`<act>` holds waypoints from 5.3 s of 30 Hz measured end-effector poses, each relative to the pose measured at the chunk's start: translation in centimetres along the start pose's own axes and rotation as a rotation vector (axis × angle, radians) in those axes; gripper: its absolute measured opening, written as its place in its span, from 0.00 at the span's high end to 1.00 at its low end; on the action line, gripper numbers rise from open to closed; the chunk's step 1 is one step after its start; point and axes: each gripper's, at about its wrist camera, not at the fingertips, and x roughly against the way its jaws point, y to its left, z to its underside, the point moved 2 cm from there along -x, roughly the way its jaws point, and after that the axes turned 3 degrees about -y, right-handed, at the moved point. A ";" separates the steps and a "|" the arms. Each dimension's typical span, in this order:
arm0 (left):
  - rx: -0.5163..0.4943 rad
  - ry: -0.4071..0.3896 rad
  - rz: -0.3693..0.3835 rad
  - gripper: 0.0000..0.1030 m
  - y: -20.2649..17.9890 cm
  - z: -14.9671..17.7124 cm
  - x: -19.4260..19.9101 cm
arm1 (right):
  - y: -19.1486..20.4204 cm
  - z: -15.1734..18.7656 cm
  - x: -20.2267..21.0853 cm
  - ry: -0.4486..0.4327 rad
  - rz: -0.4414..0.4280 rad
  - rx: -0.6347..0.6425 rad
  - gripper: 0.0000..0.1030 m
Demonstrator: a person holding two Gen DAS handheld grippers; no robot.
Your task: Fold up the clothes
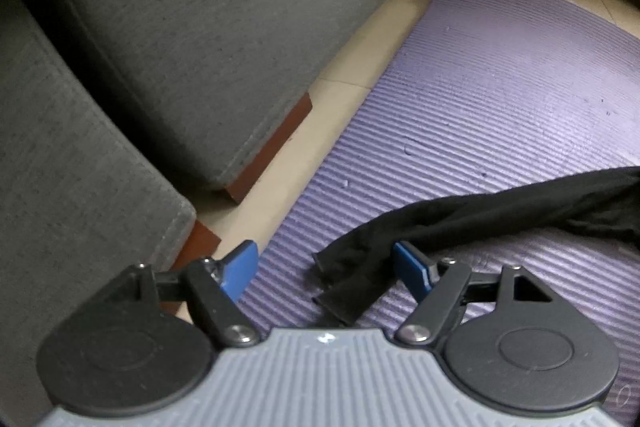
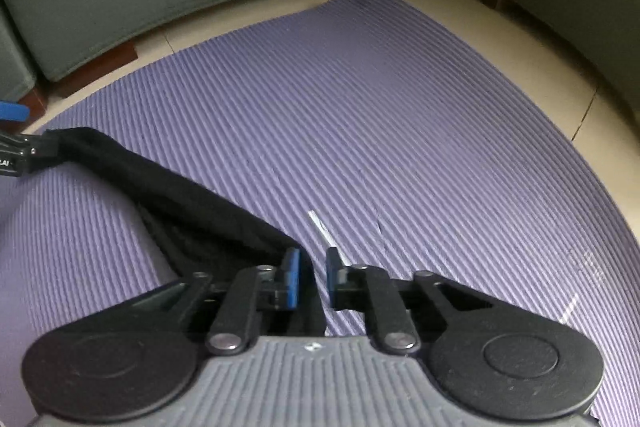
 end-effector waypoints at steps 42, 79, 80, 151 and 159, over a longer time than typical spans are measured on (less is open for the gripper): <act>-0.027 0.059 0.048 0.21 4.8 1.2 0.2 | 19.1 -8.1 -6.0 0.026 -0.402 0.517 0.95; -0.012 -0.004 0.098 0.17 3.0 0.1 0.4 | 11.1 -13.7 -10.0 -0.074 -0.146 0.195 0.78; 0.002 -0.008 0.101 0.17 3.2 0.0 0.4 | 11.2 -13.6 -10.4 -0.064 -0.138 0.195 0.92; 0.081 -0.149 0.219 0.12 -0.7 -1.0 0.2 | -5.1 -3.8 0.1 0.159 -0.004 -0.069 0.73; 0.094 -0.252 0.239 0.13 -4.9 -0.4 -1.0 | -8.2 -0.2 1.8 0.170 0.016 -0.115 0.73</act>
